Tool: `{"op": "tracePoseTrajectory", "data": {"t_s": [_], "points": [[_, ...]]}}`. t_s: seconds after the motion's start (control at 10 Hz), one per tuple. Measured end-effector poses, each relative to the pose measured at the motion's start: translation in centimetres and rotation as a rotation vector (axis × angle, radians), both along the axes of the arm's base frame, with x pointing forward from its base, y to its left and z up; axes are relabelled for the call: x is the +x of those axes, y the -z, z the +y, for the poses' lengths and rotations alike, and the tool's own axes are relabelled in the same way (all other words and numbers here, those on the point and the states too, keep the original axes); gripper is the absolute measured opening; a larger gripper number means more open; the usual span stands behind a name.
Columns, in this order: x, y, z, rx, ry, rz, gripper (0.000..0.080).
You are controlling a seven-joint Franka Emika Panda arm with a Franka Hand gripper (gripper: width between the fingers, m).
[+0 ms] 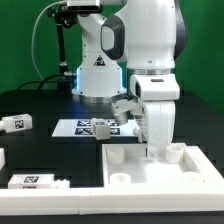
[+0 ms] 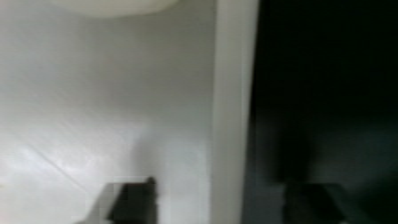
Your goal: Assemble one leg
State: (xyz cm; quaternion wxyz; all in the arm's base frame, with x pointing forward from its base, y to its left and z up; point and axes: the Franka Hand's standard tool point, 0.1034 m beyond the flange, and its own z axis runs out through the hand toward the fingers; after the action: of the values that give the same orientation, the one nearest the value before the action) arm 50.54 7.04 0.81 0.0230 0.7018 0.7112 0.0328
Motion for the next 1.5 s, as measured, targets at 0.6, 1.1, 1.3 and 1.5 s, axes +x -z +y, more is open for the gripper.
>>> {"op": "tracePoseTrajectory", "data": {"t_s": [0.6,1.1,1.3,1.5], "points": [[-0.2,-2.1,-0.9,0.005,0.058,-0.035,0.0648],[-1.0,-4.2,1.6,0.059,0.335,-0.082,0.0649],[-1.2,-4.1,1.9,0.057,0.346,-0.074,0.0649],[-3.2,-4.2,5.4,-0.004,0.529,0.000,0.0649]]}}
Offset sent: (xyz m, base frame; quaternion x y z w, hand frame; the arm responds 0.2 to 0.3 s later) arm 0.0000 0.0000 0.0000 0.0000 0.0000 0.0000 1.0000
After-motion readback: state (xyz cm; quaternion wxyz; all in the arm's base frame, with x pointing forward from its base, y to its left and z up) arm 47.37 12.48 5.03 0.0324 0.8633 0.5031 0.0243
